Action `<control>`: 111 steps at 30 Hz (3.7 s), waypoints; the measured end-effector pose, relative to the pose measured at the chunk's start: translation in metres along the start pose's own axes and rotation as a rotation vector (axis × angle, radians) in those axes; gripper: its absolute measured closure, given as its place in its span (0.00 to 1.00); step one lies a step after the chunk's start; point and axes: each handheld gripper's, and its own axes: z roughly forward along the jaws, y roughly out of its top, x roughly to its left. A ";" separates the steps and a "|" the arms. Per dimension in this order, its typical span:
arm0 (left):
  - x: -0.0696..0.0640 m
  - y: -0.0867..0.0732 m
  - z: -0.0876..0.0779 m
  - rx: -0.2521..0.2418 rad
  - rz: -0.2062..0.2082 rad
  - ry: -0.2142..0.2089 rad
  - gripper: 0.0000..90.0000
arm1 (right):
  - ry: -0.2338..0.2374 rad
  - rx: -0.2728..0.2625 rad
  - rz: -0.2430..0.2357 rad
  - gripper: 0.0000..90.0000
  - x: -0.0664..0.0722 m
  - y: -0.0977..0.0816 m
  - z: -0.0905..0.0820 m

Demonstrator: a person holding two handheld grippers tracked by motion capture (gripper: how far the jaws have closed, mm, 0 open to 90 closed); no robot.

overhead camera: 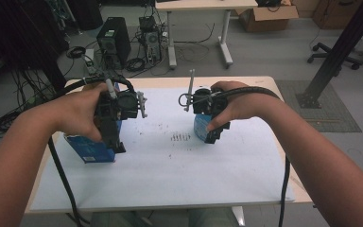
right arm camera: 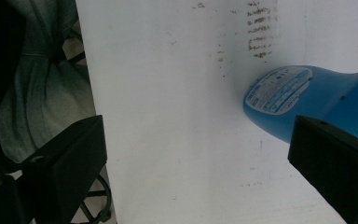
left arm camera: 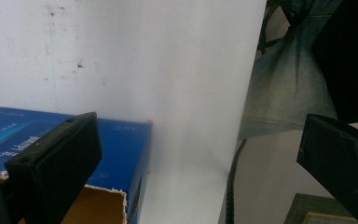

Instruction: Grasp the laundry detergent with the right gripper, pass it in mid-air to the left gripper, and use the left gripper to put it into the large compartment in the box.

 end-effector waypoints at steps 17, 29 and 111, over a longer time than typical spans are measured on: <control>0.005 0.003 0.003 -0.003 0.022 -0.004 0.00 | 0.000 -0.024 0.024 0.05 -0.001 -0.005 0.005; 0.001 0.004 0.005 0.014 0.018 -0.001 0.00 | -0.014 -0.072 0.100 0.05 0.001 -0.033 0.010; -0.018 0.003 0.023 -0.009 0.060 0.008 0.00 | -0.148 -0.426 0.467 0.06 -0.037 -0.121 0.091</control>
